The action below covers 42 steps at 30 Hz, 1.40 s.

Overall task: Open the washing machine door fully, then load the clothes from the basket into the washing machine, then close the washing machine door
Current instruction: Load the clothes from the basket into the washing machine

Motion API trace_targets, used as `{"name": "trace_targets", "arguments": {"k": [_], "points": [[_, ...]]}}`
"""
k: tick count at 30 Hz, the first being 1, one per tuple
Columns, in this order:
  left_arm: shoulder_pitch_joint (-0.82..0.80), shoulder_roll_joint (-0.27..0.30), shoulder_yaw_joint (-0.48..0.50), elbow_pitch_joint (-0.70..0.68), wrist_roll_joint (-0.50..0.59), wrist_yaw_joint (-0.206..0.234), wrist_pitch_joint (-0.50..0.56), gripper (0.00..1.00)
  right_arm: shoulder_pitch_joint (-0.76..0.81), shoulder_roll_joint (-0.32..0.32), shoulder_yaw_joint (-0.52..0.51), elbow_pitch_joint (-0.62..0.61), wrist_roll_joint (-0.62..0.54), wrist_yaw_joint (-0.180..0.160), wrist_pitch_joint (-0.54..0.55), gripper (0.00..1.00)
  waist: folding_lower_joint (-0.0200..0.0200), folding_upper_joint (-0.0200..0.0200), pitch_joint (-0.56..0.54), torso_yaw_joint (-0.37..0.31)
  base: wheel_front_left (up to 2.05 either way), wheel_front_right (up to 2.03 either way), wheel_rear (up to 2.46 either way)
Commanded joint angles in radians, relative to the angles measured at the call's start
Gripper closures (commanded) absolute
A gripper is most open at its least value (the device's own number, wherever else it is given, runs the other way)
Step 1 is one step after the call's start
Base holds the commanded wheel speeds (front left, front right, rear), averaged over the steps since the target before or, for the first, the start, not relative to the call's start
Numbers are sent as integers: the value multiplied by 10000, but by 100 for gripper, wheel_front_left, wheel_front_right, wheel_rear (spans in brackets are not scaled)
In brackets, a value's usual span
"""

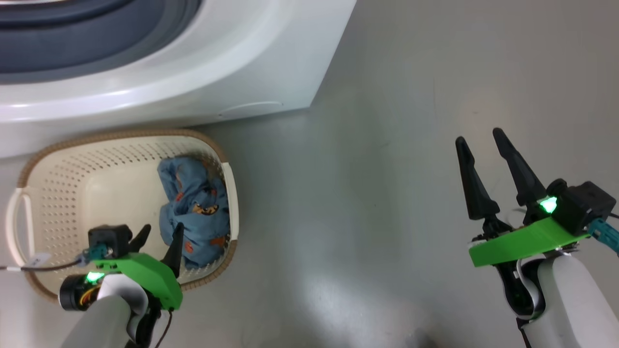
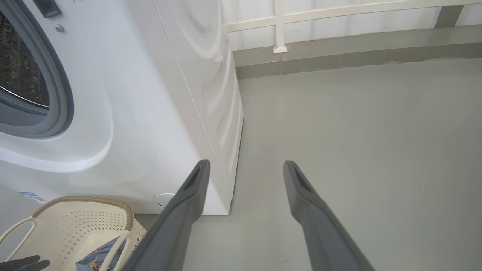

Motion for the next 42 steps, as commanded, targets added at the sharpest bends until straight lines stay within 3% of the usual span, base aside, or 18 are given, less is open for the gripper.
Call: {"name": "trace_targets", "arguments": {"k": [1, 12, 35, 36, 37, 38, 39, 42], "points": [[-247, 400, -122, 136, -294, -25, -65, 0, -87, -9, 277, -263, -73, 27, -48, 0, 0, -1, 433, -84, 0, 0, 0], [-1604, 920, -2226, 814, -1788, -25, 76, 0, -717, -27, 514, -337, -110, 27, -48, 0, 0, -1, 1519, -299, 0, 0, 0], [-3107, 1818, -5425, 615, -4760, -25, 653, 0, -1304, 72, 736, -405, -169, 27, -48, 0, 0, -1, 2589, -660, 0, 0, 0], [-3148, 1842, -5538, 634, -4857, -25, 679, 9, -1314, 71, 734, -403, -169, 27, -48, 0, 0, -1, 2601, -675, 0, 0, 0], [-3186, 1863, -5648, 648, -4945, -25, 679, 54, -1321, 70, 729, -404, -171, 27, -48, 0, 0, -1, 2607, -686, 0, 0, 0], [-3218, 1876, -5752, 656, -5038, -25, 677, 90, -1325, 68, 721, -405, -175, 27, -48, 0, 0, -1, 2606, -690, 0, 0, 0], [-3247, 1885, -5859, 660, -5133, -25, 694, 100, -1329, 69, 710, -404, -181, 27, -48, 0, 0, -1, 2605, -691, 0, 0, 0], [-3346, 1912, -6123, 693, -5402, -25, 648, 100, -1353, 73, 684, -392, -198, 27, -48, 0, 0, -1, 2580, -674, 0, 0, 0]]}}
